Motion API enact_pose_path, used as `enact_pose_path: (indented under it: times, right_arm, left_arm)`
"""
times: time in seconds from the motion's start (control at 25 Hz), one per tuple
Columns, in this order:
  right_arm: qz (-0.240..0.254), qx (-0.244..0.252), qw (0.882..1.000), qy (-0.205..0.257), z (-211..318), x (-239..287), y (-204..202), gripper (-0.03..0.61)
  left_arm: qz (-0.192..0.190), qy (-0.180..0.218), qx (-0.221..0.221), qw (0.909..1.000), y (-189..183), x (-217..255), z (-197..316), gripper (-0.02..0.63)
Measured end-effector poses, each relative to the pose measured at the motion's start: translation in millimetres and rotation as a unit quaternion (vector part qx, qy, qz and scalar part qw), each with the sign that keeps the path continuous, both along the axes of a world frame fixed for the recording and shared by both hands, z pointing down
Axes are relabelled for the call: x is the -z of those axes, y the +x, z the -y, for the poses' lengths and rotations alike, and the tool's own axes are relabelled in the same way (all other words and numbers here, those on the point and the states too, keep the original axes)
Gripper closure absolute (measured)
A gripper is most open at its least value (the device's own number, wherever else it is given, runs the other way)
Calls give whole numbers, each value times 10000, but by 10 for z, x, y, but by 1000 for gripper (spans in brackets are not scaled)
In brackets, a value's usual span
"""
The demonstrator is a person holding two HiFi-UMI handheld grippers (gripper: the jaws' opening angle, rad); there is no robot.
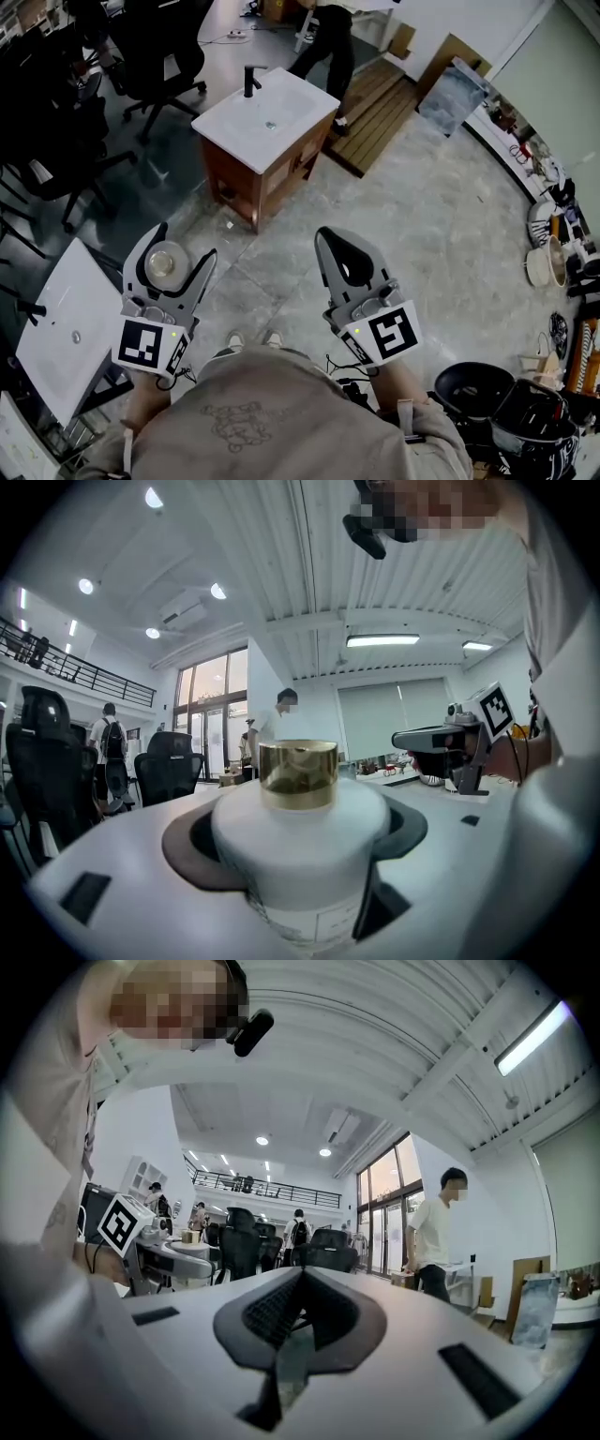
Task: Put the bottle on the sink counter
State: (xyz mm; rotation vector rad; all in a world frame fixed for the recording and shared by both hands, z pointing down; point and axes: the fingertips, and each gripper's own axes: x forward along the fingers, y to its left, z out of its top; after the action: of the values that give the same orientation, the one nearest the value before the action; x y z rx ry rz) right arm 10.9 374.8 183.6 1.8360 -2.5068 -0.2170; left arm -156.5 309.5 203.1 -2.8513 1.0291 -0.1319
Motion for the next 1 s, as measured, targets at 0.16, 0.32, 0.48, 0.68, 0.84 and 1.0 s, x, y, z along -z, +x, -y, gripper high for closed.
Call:
enact_pose_path:
  times: [0.16, 0.32, 0.48, 0.68, 0.84, 1.0]
  right_arm:
    - [-17, 82, 9999, -70, -13, -55, 100, 550]
    - [-14, 169, 9998, -112, -13, -102, 200, 550]
    - [2, 286, 9995, -117, -7, -143, 313, 549]
    - [11, 428, 9990, -98, -5, -224, 446, 549]
    - [64, 525, 9985, -133, 37, -318, 504, 550]
    - [66, 633, 9978, -187, 125, -393, 520, 550]
  left_arm:
    - [40, 2, 68, 10000, 130, -19, -9, 270]
    - [46, 13, 121, 9999, 247, -27, -32, 270]
    - [55, 15, 209, 9998, 366, -52, -65, 270]
    - [1, 39, 290, 9996, 511, -103, -113, 270]
    - [43, 28, 382, 9993, 571, -174, -92, 270]
    - [44, 35, 433, 9990, 597, -192, -53, 270]
